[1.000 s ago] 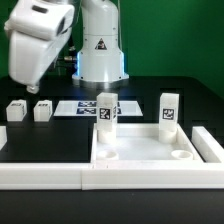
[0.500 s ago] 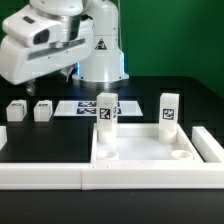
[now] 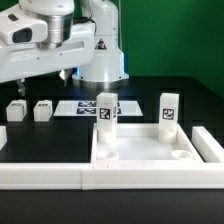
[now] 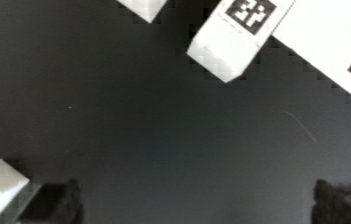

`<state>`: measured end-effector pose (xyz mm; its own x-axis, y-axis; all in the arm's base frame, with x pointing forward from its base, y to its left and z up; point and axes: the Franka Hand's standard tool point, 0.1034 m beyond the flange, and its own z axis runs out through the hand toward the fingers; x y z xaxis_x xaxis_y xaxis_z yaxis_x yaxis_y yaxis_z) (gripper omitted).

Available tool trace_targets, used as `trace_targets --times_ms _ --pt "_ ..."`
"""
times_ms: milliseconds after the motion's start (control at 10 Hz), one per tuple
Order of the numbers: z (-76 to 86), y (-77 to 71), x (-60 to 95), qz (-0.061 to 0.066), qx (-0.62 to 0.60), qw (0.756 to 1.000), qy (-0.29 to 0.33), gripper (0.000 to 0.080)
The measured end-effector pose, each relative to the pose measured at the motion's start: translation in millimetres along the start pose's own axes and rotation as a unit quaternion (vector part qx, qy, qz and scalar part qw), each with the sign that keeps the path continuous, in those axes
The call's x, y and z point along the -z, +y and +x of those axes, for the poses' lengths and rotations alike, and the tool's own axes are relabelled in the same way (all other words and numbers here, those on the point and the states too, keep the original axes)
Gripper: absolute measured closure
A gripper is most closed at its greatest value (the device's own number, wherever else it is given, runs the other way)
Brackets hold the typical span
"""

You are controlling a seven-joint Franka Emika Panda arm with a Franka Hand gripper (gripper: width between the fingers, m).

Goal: Assemble square table

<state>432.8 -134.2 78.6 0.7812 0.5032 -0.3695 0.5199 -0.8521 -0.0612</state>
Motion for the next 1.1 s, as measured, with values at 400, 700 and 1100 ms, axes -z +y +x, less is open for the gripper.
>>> trace_targets --times_ms 400,700,1100 --pt "-9.4 -16.6 -21.9 0.075 -0.137 0.976 -0.151 0.0151" --pt "-6.2 -21.6 -27.2 0.099 -0.116 0.963 -0.224 0.0151" --pt "-8.3 -24.3 -40.8 0.105 -0.135 0.946 -0.277 0.0151"
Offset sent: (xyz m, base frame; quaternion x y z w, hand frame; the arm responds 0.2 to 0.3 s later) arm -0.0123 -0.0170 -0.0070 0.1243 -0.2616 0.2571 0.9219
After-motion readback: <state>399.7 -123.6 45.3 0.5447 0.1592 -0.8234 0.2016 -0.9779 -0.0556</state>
